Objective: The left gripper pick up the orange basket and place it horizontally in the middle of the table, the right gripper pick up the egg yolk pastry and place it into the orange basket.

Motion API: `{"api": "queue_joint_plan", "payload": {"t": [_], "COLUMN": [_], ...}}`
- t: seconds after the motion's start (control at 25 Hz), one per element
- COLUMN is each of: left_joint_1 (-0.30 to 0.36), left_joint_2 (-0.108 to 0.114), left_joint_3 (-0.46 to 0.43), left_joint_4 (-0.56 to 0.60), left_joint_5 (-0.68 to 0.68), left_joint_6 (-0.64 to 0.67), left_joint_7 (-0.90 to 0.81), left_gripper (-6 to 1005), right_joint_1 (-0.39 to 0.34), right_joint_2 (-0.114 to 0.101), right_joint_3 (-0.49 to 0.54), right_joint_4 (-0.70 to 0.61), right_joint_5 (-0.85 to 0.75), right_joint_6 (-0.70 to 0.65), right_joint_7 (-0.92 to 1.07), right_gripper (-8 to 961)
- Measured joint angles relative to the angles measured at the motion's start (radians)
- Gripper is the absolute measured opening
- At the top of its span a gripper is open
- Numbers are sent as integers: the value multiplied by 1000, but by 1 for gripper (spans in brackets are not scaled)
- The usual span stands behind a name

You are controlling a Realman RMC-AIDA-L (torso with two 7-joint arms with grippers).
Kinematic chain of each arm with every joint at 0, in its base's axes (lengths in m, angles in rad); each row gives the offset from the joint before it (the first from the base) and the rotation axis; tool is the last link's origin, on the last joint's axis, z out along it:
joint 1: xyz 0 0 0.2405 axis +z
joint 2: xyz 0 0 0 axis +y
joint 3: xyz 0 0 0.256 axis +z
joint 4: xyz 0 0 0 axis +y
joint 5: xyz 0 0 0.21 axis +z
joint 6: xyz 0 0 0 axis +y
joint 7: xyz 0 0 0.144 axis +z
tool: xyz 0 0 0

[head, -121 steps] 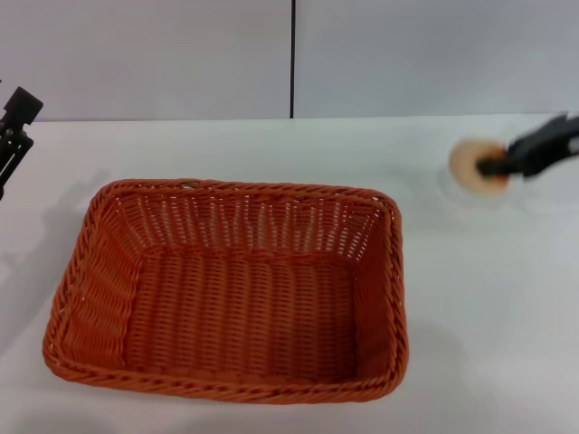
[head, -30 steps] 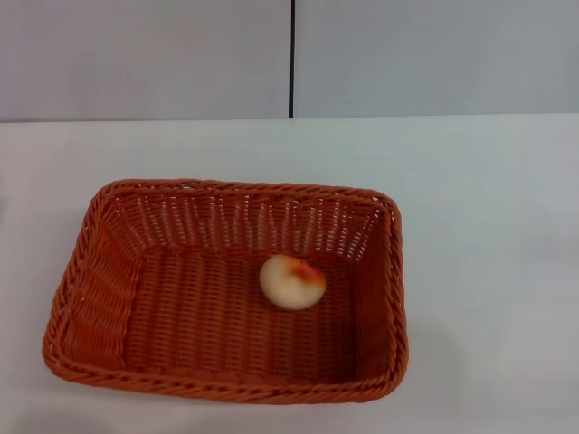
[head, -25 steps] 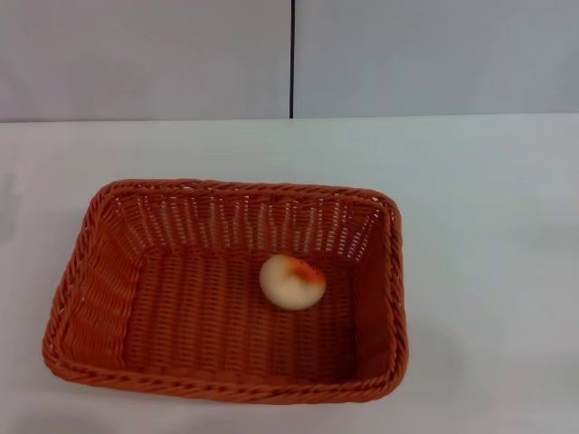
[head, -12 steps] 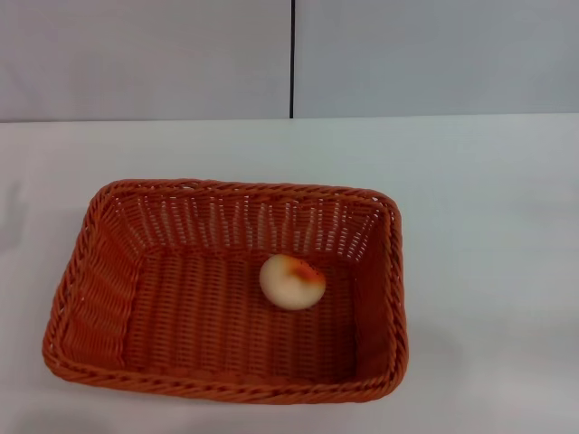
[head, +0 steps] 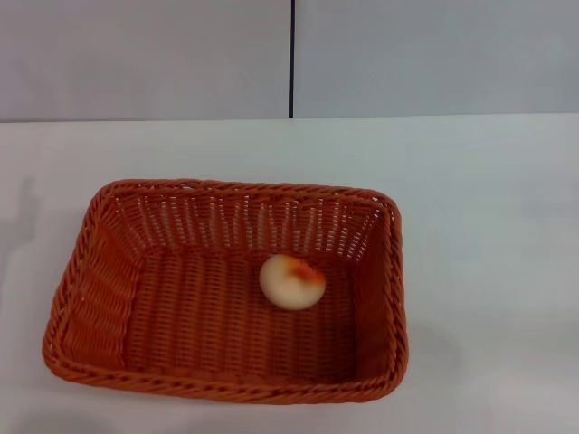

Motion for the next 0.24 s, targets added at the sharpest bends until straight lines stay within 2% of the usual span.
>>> {"api": "queue_joint_plan", "payload": {"t": [0.24], "left_joint_1": [-11], "left_joint_2": [0], "left_joint_3": [6], "left_joint_4": [-1], "left_joint_5": [0], "left_joint_6": [7], "left_joint_7": [-7], "left_gripper": [646], "right_joint_1": [12], "right_joint_2": [0], "right_joint_3": [2], "right_joint_4": [-6], "right_joint_5": [0], "right_joint_6": [25], "right_joint_7": [0], "right_gripper": [731]}}
